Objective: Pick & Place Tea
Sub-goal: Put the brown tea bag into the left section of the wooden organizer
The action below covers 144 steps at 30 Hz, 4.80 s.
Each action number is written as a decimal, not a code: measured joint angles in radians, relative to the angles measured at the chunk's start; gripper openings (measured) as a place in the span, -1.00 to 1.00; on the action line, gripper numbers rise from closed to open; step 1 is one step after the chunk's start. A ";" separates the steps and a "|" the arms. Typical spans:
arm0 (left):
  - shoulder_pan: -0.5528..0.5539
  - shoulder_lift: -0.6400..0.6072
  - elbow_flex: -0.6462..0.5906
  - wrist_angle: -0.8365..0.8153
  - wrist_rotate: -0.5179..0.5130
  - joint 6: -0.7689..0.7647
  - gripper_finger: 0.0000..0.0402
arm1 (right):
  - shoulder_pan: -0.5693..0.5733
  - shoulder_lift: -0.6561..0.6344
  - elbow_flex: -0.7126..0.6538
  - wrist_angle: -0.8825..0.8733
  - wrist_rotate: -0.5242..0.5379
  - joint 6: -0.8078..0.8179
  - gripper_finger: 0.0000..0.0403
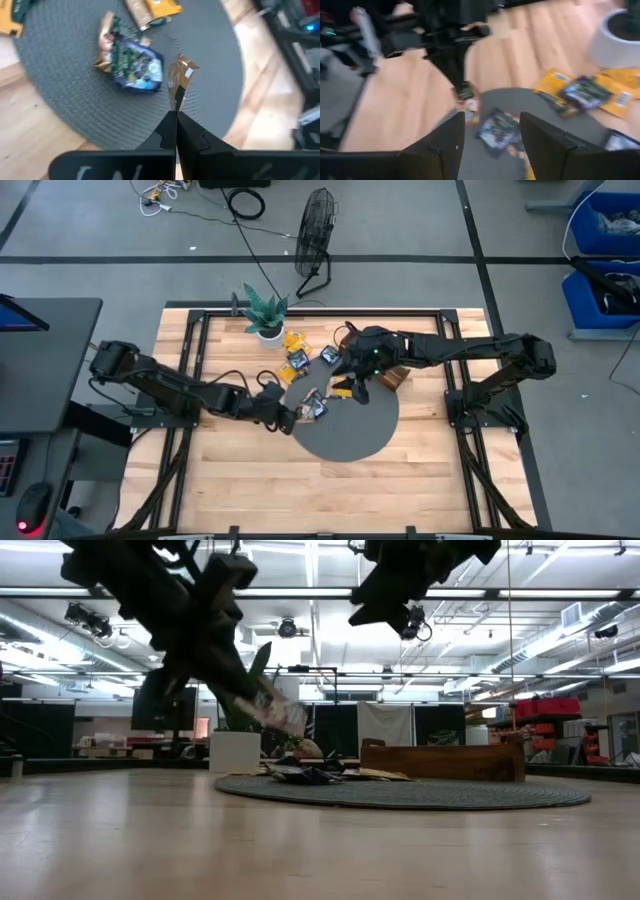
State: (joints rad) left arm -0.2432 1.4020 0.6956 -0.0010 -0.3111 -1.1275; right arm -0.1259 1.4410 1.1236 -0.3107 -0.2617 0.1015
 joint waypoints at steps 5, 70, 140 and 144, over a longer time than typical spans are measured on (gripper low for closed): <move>0.010 -0.068 0.000 0.000 0.007 0.137 -1.00 | 0.001 0.000 0.000 0.057 -0.095 0.002 -0.02; 0.203 -0.119 0.460 -0.508 0.128 1.009 -0.99 | 0.005 0.356 0.612 -0.453 -0.065 -0.030 -0.11; 0.250 -0.358 0.462 -0.084 0.021 1.012 0.17 | -0.004 0.190 0.612 0.110 0.068 -0.015 -1.00; 0.254 -0.348 0.463 -0.072 0.020 1.012 0.08 | -0.004 0.190 0.612 0.110 0.068 -0.008 -1.00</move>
State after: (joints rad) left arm 0.0111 1.0541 1.1591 -0.0731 -0.2909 -0.1154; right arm -0.1295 1.6310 1.7355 -0.2005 -0.1940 0.0931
